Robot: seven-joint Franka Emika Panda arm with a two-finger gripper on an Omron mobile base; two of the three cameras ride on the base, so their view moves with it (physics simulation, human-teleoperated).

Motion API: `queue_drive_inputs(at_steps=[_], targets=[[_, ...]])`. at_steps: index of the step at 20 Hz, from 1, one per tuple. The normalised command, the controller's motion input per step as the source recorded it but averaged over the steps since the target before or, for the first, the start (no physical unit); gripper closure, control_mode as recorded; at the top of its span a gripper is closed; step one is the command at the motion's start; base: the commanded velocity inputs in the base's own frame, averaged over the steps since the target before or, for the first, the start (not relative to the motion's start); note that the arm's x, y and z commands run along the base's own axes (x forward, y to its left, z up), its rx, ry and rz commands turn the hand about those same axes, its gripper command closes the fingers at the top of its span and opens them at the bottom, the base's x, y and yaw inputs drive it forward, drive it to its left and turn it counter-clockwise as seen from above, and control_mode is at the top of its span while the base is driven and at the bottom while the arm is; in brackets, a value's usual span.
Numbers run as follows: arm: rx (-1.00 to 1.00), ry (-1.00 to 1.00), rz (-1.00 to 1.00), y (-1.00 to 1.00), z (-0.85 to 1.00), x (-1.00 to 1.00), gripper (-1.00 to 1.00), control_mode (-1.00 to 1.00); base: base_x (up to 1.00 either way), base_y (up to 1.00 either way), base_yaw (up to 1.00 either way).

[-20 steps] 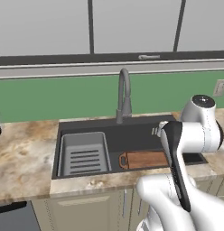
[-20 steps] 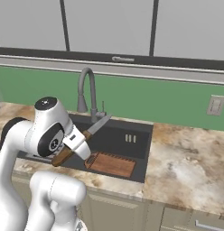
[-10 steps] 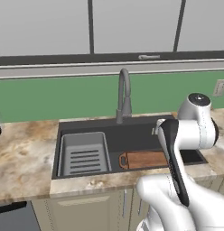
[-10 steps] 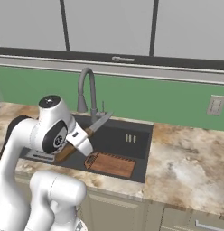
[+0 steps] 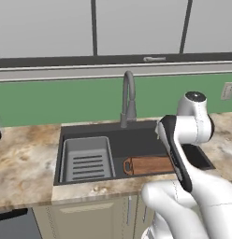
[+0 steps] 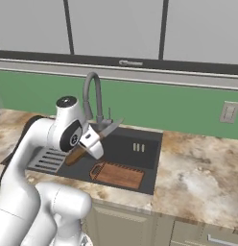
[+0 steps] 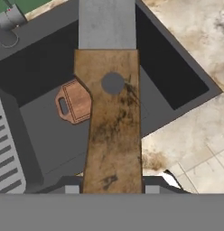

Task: Move the cutting board and knife to the sink. Then move spray from the cabinet to the counter.

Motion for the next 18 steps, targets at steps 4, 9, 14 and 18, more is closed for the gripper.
queue_drive_inputs(at_steps=[4, 9, 14, 18], targets=[[0.08, 0.04, -0.07, 0.00, -0.25, 0.44, 1.00, -1.00, 0.00, 0.00, 0.00], [0.07, -0.01, -0.04, -0.02, -0.27, 0.28, 1.00, -1.00, 0.00, 0.00, 0.00], [0.04, -0.06, -0.05, -0.03, -0.34, 0.13, 1.00, -1.00, 0.00, 0.00, 0.00], [0.03, -0.05, -0.05, -0.02, -0.38, 0.07, 1.00, -1.00, 0.00, 0.00, 0.00]])
